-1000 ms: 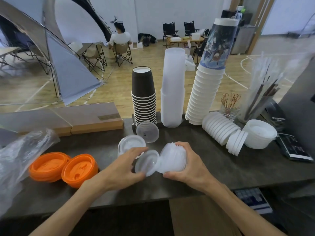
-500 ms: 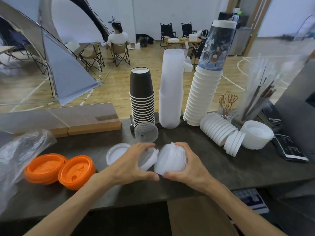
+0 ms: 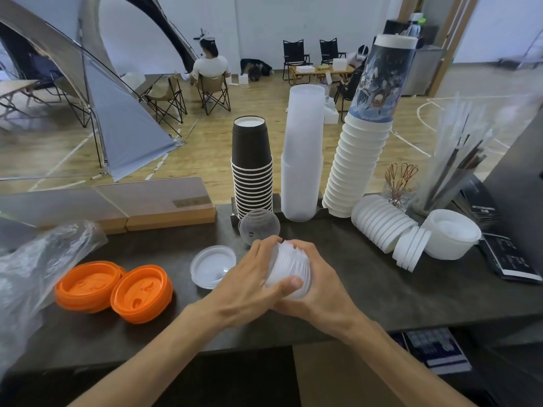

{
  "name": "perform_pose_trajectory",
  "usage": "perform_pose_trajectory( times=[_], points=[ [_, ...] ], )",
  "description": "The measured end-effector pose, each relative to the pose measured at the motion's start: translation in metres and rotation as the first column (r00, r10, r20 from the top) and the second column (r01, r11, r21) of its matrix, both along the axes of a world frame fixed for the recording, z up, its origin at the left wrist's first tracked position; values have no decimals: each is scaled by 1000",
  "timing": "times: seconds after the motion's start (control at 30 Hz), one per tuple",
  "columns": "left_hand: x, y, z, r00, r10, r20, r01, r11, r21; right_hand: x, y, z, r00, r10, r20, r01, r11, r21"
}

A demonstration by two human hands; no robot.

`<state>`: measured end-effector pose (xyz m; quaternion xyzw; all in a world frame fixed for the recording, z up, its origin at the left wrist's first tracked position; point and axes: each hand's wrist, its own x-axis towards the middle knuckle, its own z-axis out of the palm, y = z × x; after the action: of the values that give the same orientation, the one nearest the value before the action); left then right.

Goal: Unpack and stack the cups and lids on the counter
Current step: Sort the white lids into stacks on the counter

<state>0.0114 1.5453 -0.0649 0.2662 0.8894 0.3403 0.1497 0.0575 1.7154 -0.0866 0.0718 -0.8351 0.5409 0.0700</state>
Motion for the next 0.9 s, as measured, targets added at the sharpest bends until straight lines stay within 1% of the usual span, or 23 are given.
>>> perform_pose_trajectory(
  times=[0.07, 0.13, 0.3, 0.33, 0.4, 0.47, 0.53, 0.57, 0.6, 0.63, 0.67, 0.7, 0.73, 0.77, 0.8, 0.83, 0.87, 0.9],
  points=[
    [0, -2, 3, 1000, -12, -27, 10, 997, -72, -2, -3, -2, 1000, 2, -31, -2, 1000, 30],
    [2, -2, 4, 1000, -15, -15, 13, 994, -113, -4, -4, -4, 999, -4, -52, 7, 998, 59],
    [7, -1, -4, 994, 43, 103, -36, 998, -60, -5, 0, 0, 999, 47, -8, -46, 987, 154],
    [8, 0, -4, 991, 50, 128, -45, 998, -42, -5, 2, -1, 998, 59, 5, -59, 990, 131],
    [10, 0, -3, 978, 66, 198, -73, 997, 30, -2, 4, -6, 997, 69, 21, -69, 997, 30],
    [9, -5, 0, 956, 98, 276, -145, 977, 156, 1, 4, -12, 999, 35, 40, -30, 994, -109],
    [5, -11, 3, 949, 106, 298, -184, 951, 248, 2, 3, -17, 999, -23, 45, 33, 974, -225],
    [1, -15, 5, 956, 110, 271, -185, 945, 271, 2, 3, -19, 998, -53, 45, 63, 963, -262],
    [-4, -18, 6, 968, 143, 204, -197, 941, 274, 2, 3, -20, 996, -78, 45, 88, 955, -283],
    [-11, -23, 8, 972, 212, 99, -231, 936, 265, 2, 4, -21, 994, -98, 43, 106, 951, -292],
    [-20, -32, 8, 954, 300, -22, -287, 931, 226, 2, 5, -22, 993, -113, 42, 120, 948, -293],
    [-30, -42, 7, 932, 336, -134, -313, 935, 164, 2, 5, -23, 991, -123, 43, 130, 948, -292],
    [-40, -54, 8, 934, 303, -192, -300, 953, 44, 2, 7, -24, 991, -126, 46, 134, 948, -289],
    [-49, -65, 5, 963, 221, -157, -241, 963, -124, 3, 8, -24, 991, -122, 49, 131, 949, -285],
    [-55, -73, 2, 989, 140, -47, -147, 943, -298, 3, 9, -25, 992, -117, 52, 127, 952, -280],
    [-59, -78, -2, 995, 84, 50, -56, 907, -417, 4, 9, -25, 992, -111, 54, 121, 955, -270],
    [-61, -80, -6, 994, 51, 102, 6, 873, -488, 4, 9, -25, 993, -106, 52, 115, 960, -255],
    [-64, -80, -12, 994, 33, 101, 25, 853, -521, 4, 10, -25, 994, -102, 49, 110, 965, -238]
  ],
)
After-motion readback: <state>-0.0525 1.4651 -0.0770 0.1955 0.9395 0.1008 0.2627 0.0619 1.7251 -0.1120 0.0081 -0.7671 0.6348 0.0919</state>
